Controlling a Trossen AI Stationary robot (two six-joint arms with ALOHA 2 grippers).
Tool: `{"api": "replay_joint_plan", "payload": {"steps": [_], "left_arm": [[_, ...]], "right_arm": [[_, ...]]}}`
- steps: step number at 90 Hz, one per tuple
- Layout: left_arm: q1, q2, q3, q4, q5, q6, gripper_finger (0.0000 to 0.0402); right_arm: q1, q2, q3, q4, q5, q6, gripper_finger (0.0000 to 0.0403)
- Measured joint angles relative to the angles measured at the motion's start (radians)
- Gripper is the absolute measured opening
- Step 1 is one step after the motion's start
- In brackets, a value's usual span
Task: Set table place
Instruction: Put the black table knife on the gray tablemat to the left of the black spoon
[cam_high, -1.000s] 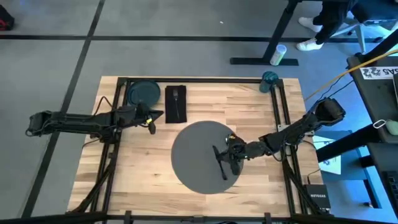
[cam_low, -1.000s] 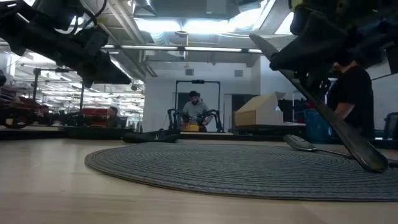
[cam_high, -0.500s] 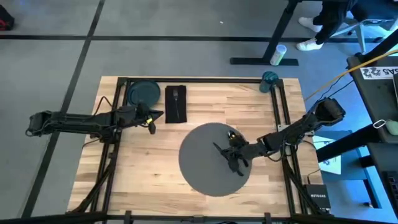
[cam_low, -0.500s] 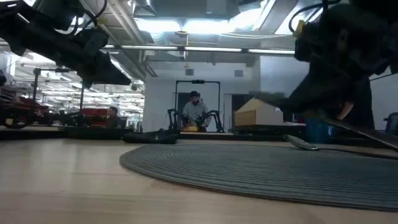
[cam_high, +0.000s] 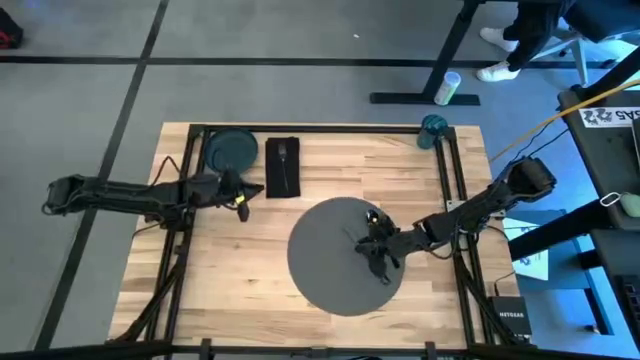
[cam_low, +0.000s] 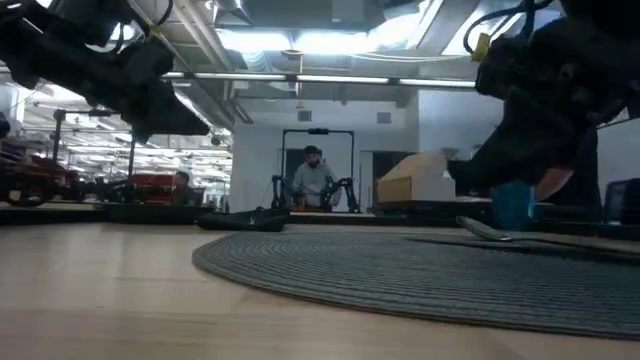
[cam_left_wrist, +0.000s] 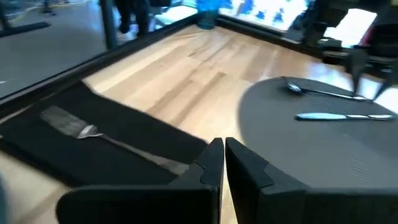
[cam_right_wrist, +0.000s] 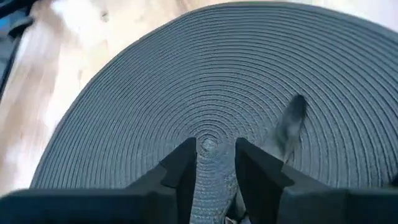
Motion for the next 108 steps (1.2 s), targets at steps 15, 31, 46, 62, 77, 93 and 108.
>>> {"api": "replay_joint_plan", "payload": {"steps": [15, 31, 46, 62, 77, 93, 108], "left_arm": [[-0.104, 0.031, 0.001, 0.005, 0.0, -0.05, 0.0], [-0.207, 0.123, 0.001, 0.066, 0.0, -0.108, 0.0], [-0.28, 0.251, 0.025, 0.196, 0.0, -0.119, 0.0], [-0.325, 0.415, 0.121, 0.196, -0.006, -0.104, 0.0], [-0.351, 0.541, 0.209, 0.191, -0.007, -0.094, 0.0], [-0.386, 0.661, 0.278, 0.177, 0.005, -0.097, 0.0], [-0.403, 0.781, 0.33, 0.101, 0.006, -0.119, 0.0]], "right_arm": [[-0.032, -0.008, 0.052, -0.176, -0.109, -0.149, 0.0025], [-0.075, -0.008, 0.148, -0.421, -0.154, -0.32, 0.0008], [-0.112, -0.008, 0.215, -0.544, -0.154, -0.444, 0.0002], [-0.14, -0.008, 0.223, -0.558, -0.156, -0.498, 0.0], [-0.144, -0.008, 0.223, -0.57, -0.162, -0.522, 0.0], [-0.143, -0.008, 0.223, -0.614, -0.163, -0.524, 0.0], [-0.142, -0.008, 0.223, -0.631, -0.191, -0.526, 0.0]]}}
